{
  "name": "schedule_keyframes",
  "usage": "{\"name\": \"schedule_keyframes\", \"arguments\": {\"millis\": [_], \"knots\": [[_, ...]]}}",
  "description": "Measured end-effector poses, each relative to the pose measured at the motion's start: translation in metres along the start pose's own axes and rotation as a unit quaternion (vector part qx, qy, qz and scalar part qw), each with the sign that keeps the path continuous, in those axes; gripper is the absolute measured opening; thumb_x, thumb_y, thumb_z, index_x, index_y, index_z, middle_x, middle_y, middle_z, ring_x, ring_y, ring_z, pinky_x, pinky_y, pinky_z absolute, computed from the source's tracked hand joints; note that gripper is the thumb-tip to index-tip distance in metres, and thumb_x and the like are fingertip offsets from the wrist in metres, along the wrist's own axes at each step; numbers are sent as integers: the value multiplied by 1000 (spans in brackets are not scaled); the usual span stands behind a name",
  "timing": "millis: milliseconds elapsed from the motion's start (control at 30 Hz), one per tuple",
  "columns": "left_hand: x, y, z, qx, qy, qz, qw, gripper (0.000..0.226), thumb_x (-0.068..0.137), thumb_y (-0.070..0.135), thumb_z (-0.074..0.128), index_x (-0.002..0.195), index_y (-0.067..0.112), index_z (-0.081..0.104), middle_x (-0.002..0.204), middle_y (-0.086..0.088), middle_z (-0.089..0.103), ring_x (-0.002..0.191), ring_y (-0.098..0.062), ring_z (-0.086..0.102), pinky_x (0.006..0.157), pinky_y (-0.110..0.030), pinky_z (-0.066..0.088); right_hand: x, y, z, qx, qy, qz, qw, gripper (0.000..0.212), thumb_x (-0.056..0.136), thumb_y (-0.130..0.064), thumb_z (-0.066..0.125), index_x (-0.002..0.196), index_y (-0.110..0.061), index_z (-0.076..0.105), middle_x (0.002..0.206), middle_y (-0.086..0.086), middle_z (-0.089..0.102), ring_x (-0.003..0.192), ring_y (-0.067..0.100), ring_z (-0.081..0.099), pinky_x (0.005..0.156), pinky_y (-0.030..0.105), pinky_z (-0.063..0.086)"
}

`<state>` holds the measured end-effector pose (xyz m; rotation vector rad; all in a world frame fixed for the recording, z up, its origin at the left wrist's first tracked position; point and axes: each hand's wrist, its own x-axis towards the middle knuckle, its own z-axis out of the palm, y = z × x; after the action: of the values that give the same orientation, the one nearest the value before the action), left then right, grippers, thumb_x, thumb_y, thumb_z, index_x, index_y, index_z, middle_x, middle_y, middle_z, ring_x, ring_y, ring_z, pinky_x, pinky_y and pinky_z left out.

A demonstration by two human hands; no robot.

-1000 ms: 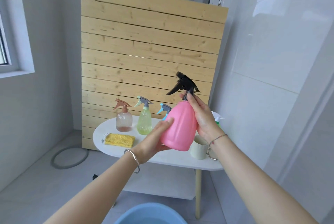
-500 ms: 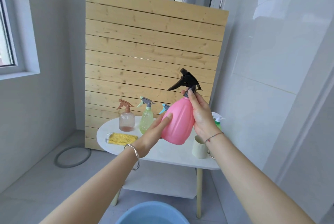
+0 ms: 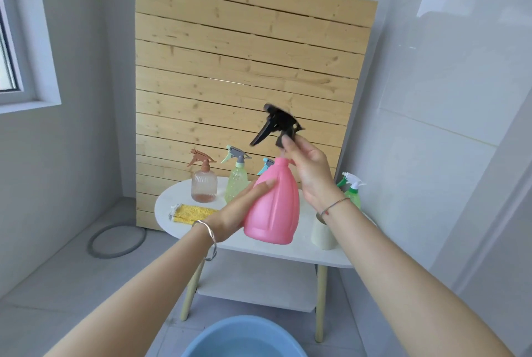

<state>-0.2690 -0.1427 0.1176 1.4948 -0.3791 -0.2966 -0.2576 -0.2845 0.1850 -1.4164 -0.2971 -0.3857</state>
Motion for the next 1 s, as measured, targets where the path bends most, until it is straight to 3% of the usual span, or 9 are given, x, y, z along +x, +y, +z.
{"name": "schedule_keyframes", "arguments": {"millis": [67,167,300,433,567,700,800,900,1000], "knots": [[4,-14,-9,5,-8,-23,1000,82,62,68,65,132,29,49,121,-4,67,107,-20,67,93,-38,54,18,-4,-4,-3,23,-11,1000,13,90,-23,63,102,-18,67,86,-10,67,80,2,60,67,7,44],[11,-38,-21,62,27,-28,997,85,54,70,68,129,34,50,122,2,66,109,-17,65,97,-41,51,44,-7,-14,3,80,-13,997,15,87,-24,68,97,-18,59,85,-6,68,81,7,61,63,11,43],[20,-66,-32,76,44,-35,996,87,52,68,72,128,30,53,118,2,67,103,-14,66,84,-31,56,72,6,-24,-12,127,-24,992,19,83,-23,73,85,-19,54,80,-5,67,70,0,61,65,10,44],[29,-80,-36,39,98,-18,994,77,48,66,71,116,32,56,111,7,68,97,-8,67,70,-17,53,82,64,-32,-89,95,23,991,19,80,-22,76,83,-15,58,77,-4,65,65,-2,59,64,11,45],[42,-100,-44,16,148,-12,989,74,46,66,72,111,33,58,114,2,65,100,-13,65,76,-24,55,70,160,-50,-155,81,138,975,22,75,-29,79,80,-14,64,76,2,66,70,9,58,74,22,46],[55,-121,-56,-2,187,-15,982,80,47,66,74,116,29,59,112,2,68,102,-16,66,83,-32,56,52,233,-64,-221,72,224,946,22,73,-33,80,79,-15,68,78,3,68,74,14,60,69,21,46],[64,-132,-60,4,192,-15,981,78,47,67,74,115,32,59,111,3,68,102,-16,66,82,-32,56,44,265,-68,-246,54,249,935,18,73,-29,80,78,-13,72,79,1,72,76,13,63,74,21,46],[71,-138,-58,7,188,-22,982,73,47,67,73,111,36,59,110,6,67,100,-12,66,80,-28,55,42,284,-71,-270,52,246,929,17,74,-28,79,76,-12,74,76,-1,71,73,11,62,67,18,46],[75,-141,-52,-4,184,-23,983,70,52,66,78,112,35,59,107,8,68,96,-8,67,68,-18,53,43,294,-76,-291,49,246,923,18,74,-29,79,77,-12,75,77,-2,72,74,12,63,68,20,48]]}}
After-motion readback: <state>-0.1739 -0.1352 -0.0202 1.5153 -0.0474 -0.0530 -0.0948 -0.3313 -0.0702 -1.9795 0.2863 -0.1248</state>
